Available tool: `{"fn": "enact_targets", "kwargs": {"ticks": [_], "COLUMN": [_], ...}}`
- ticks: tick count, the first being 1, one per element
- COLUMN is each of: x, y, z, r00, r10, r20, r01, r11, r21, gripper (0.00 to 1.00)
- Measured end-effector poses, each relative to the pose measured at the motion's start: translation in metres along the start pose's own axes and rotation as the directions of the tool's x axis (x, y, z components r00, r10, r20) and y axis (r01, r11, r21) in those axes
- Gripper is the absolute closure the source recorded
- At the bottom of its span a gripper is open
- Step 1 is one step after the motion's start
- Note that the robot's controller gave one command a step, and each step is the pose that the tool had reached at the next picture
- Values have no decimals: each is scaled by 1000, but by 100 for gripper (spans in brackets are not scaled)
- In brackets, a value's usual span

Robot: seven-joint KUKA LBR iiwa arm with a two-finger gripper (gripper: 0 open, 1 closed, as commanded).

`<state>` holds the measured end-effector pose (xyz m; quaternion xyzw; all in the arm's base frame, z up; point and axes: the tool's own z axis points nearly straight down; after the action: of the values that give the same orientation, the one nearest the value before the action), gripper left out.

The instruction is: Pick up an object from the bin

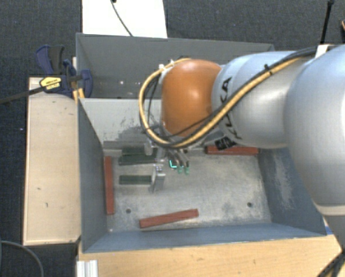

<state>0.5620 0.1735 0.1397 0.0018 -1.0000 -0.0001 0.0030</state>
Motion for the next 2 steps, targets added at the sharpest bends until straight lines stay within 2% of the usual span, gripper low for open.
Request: {"fn": "enact_targets", "kwargs": {"ticks": [1,2], "x": [15,12], "y": [5,5], "z": [74,69], "r00": [1000,1000], "r10": [-4,6], "r20": [0,7], "r01": [4,-6], "r11": [1000,1000], "r21": [0,-1], "gripper": [0,100]}}
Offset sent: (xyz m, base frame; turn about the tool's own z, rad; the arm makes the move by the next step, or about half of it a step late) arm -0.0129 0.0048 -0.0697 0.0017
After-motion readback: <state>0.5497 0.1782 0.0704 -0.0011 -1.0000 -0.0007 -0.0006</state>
